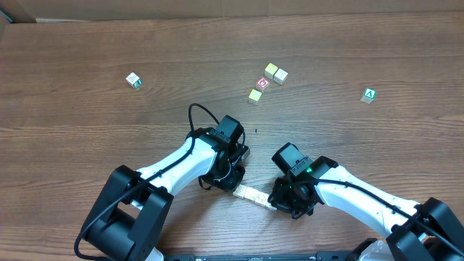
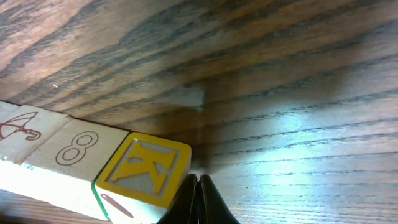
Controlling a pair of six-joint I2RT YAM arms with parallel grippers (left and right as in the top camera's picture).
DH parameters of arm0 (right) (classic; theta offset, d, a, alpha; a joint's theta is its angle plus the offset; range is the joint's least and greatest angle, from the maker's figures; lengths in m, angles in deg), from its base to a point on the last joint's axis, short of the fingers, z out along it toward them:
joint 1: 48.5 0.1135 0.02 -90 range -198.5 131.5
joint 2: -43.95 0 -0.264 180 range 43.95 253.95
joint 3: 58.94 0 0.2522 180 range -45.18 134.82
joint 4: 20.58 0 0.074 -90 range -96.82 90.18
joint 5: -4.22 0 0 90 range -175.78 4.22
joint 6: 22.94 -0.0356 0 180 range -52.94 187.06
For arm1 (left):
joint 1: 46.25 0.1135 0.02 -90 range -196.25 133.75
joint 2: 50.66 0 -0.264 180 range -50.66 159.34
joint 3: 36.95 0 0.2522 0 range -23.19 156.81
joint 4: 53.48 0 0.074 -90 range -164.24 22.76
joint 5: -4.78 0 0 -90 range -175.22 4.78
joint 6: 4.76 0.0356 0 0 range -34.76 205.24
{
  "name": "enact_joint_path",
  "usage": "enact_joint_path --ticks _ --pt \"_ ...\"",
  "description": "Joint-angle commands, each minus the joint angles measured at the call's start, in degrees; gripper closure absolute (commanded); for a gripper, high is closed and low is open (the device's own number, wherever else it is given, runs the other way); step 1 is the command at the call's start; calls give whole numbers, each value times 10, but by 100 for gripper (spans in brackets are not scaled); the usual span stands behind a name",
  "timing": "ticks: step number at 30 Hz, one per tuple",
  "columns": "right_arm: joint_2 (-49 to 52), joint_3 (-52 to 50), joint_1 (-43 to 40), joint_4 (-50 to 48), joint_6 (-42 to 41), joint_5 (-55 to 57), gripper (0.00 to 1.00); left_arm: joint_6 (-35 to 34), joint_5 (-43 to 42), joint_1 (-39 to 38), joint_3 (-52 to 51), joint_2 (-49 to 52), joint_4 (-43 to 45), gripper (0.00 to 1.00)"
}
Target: Flip 4 blocks
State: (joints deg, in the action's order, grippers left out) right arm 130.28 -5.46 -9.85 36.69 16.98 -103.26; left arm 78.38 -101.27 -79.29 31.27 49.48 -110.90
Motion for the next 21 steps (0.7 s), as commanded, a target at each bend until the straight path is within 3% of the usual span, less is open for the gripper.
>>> enact_joint_path --ticks 1,21 --pt "0 -4 3 -10 -23 -21 96 4 -11 -8 -4 3 8 96" --pt "0 -4 4 -10 -94 -37 96 5 1 -8 -4 3 26 96"
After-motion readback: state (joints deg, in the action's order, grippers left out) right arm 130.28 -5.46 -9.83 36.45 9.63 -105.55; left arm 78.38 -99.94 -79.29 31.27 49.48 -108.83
